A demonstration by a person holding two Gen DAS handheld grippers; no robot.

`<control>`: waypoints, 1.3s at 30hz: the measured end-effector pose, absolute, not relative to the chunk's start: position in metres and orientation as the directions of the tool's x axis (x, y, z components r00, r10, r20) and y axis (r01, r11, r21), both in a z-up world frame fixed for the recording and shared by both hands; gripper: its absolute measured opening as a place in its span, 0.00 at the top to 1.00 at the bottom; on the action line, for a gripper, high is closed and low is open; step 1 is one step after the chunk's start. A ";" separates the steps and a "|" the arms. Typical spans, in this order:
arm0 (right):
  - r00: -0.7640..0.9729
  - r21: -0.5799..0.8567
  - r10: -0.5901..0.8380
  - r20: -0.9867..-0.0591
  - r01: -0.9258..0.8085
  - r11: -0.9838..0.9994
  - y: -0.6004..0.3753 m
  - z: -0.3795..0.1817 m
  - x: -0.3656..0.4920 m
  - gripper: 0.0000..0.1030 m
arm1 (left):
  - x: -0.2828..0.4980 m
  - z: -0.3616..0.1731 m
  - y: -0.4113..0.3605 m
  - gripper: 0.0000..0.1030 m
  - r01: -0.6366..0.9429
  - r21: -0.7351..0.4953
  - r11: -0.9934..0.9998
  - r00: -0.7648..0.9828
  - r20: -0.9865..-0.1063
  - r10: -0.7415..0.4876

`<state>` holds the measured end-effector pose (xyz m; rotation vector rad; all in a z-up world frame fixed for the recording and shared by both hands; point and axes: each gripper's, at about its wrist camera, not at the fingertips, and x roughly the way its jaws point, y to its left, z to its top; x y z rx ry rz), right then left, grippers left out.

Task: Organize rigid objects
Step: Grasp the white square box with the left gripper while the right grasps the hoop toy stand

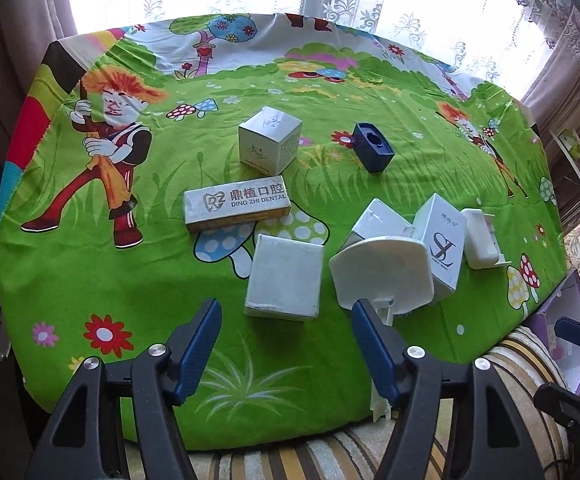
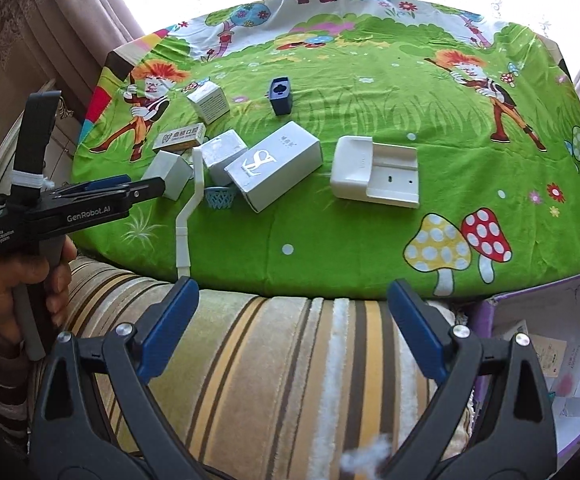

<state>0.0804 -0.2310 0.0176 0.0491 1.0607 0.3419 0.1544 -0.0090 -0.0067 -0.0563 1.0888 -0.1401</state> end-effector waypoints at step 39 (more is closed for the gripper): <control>0.319 0.161 0.312 -0.895 -0.422 0.892 -0.118 -0.027 0.116 0.84 | 0.127 -0.004 0.036 0.58 -0.058 -0.280 0.958 0.584 -0.788 -0.195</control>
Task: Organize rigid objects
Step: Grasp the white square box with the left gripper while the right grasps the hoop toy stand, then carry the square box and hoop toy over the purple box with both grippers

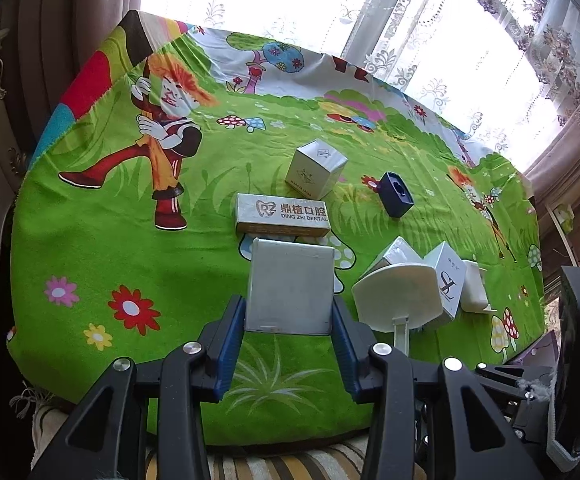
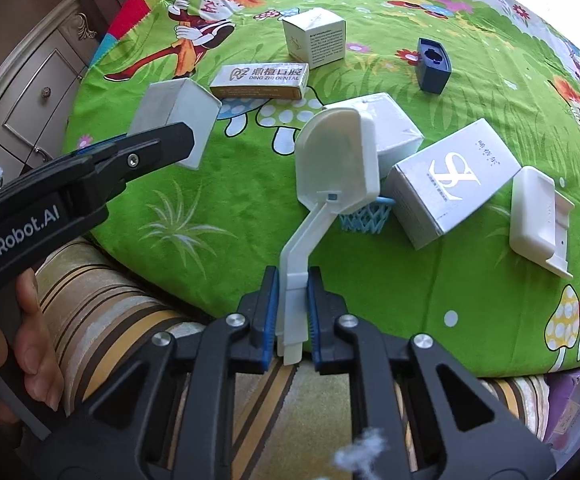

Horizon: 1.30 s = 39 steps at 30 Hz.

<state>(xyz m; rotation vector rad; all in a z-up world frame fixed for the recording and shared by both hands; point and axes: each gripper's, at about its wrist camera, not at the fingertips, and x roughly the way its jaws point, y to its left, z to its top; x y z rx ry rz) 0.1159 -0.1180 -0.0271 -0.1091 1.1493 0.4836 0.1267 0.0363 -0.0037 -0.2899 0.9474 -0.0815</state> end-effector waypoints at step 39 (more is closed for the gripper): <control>0.556 0.125 0.266 -0.788 -0.277 0.953 -0.221 0.038 0.054 0.86 | 0.065 0.038 -0.058 0.58 0.098 -0.309 0.946 0.600 -0.740 -0.303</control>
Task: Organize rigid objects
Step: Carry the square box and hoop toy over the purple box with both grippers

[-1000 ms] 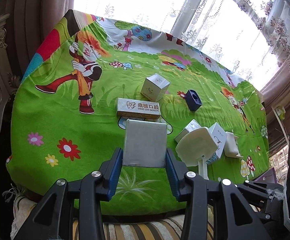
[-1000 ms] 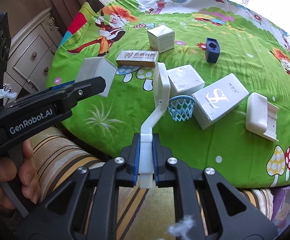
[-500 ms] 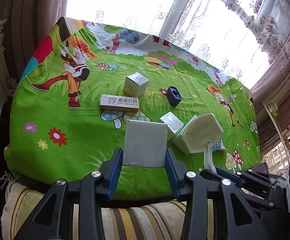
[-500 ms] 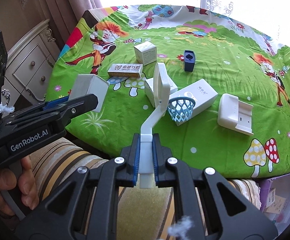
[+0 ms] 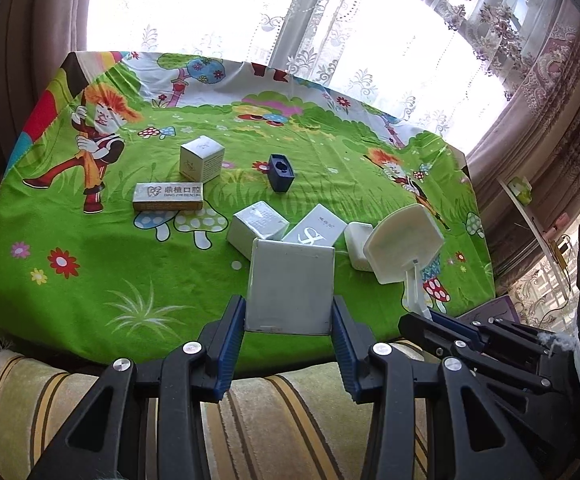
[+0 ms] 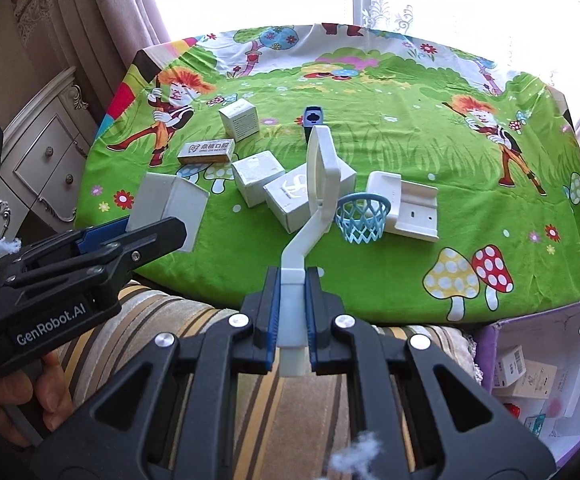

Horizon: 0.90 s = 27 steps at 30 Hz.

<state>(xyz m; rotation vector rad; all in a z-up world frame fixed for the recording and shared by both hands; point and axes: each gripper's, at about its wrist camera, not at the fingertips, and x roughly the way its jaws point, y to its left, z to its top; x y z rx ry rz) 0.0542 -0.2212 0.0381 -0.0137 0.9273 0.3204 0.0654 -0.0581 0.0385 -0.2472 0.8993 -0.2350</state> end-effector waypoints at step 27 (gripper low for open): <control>0.638 0.166 0.039 -0.769 0.140 0.976 -0.447 0.051 0.004 0.86 | 0.032 0.049 -0.228 0.58 0.440 -0.275 0.855 0.440 -0.763 -0.473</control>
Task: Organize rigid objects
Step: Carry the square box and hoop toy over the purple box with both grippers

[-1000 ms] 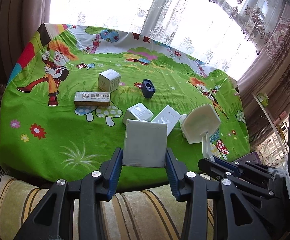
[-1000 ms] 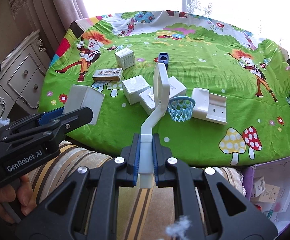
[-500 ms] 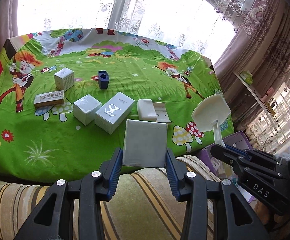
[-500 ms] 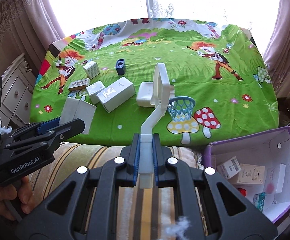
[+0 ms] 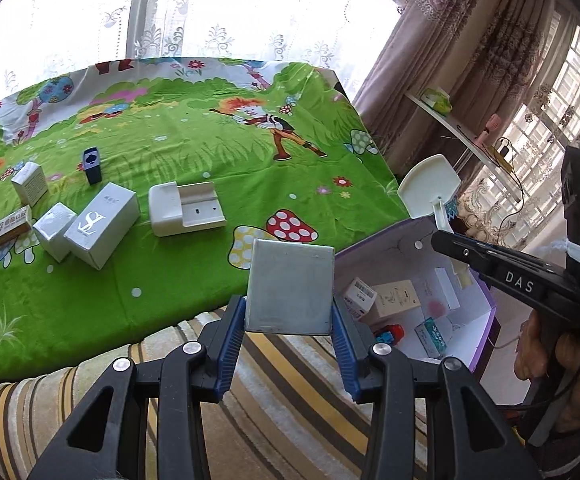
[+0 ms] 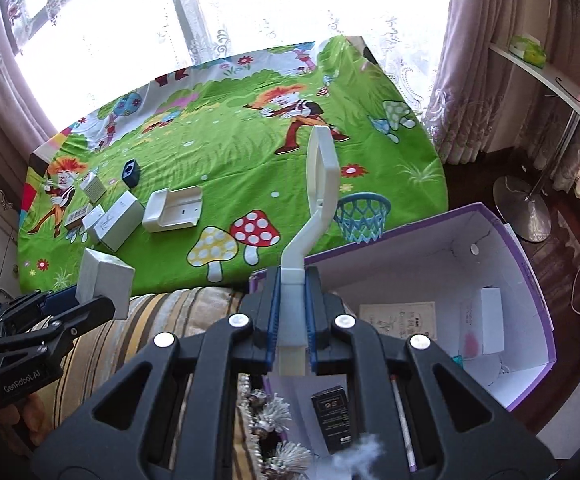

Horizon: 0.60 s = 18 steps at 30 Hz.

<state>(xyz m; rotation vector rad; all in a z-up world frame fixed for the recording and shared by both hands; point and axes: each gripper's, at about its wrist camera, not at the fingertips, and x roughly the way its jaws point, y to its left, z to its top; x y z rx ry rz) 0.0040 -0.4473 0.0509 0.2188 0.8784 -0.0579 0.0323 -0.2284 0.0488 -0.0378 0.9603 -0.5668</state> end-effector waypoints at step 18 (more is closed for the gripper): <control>0.625 0.158 -0.059 -0.778 0.285 0.946 -0.522 0.046 -0.010 0.86 | 0.007 0.036 -0.326 0.58 0.624 -0.296 0.723 0.252 -0.800 -0.545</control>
